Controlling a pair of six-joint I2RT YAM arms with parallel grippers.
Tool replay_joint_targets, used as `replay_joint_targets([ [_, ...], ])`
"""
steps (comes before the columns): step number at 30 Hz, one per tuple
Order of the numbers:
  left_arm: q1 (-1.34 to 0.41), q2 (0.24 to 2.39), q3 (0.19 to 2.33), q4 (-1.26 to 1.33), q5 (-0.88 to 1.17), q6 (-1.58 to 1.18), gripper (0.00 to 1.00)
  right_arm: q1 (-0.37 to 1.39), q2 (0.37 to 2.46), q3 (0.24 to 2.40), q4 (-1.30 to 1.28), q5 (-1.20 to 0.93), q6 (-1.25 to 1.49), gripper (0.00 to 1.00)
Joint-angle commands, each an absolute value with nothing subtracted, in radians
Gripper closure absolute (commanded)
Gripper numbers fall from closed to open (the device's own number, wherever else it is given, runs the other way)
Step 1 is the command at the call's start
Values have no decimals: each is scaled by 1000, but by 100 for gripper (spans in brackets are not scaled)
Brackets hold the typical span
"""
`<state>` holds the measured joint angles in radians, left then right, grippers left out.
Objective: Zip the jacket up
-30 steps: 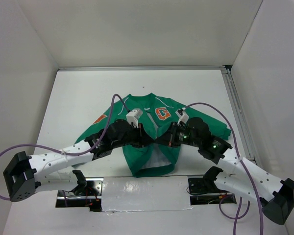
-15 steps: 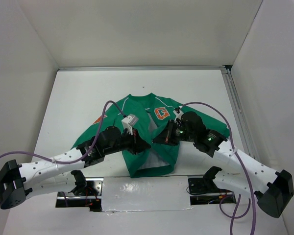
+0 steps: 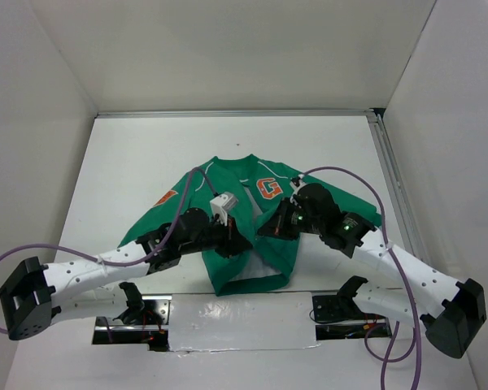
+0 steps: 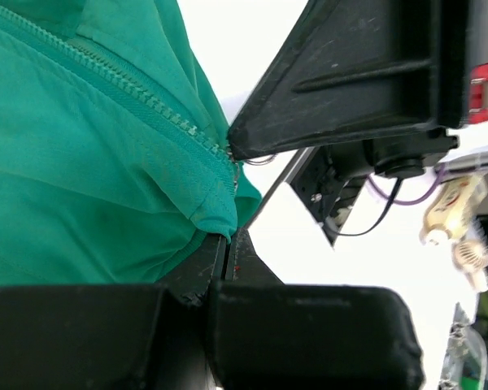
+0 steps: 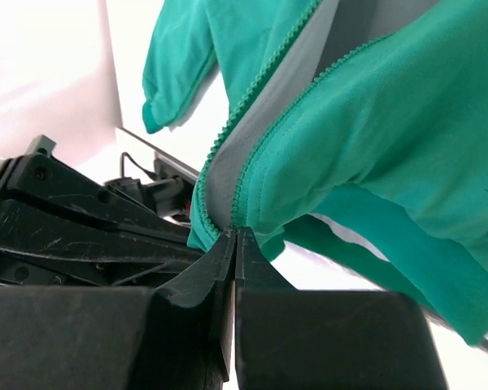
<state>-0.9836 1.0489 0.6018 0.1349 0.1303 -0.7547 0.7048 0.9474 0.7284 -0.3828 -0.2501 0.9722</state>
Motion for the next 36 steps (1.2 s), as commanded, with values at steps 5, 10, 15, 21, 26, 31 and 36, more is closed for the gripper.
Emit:
replay_joint_targets([
  [5, -1009, 1137, 632, -103, 299, -666, 100, 667, 919, 870, -442, -79, 777, 100],
  [10, -1006, 1101, 672, -153, 214, -699, 95, 683, 962, 812, -436, -293, 603, 100],
  [15, -988, 1055, 712, -97, 204, -673, 62, 723, 971, 758, -321, -416, 551, 100],
  [21, -985, 1042, 793, -208, 115, -673, 40, 716, 939, 831, -278, -466, 604, 100],
  [26, -985, 951, 819, -262, 152, -715, 1, 716, 968, 902, -379, -385, 591, 100],
  [31, -986, 893, 824, -278, 236, -810, 1, 707, 976, 904, -364, -353, 663, 100],
  [36, -986, 884, 732, -114, 327, -935, 1, 672, 939, 882, -342, -331, 741, 100],
])
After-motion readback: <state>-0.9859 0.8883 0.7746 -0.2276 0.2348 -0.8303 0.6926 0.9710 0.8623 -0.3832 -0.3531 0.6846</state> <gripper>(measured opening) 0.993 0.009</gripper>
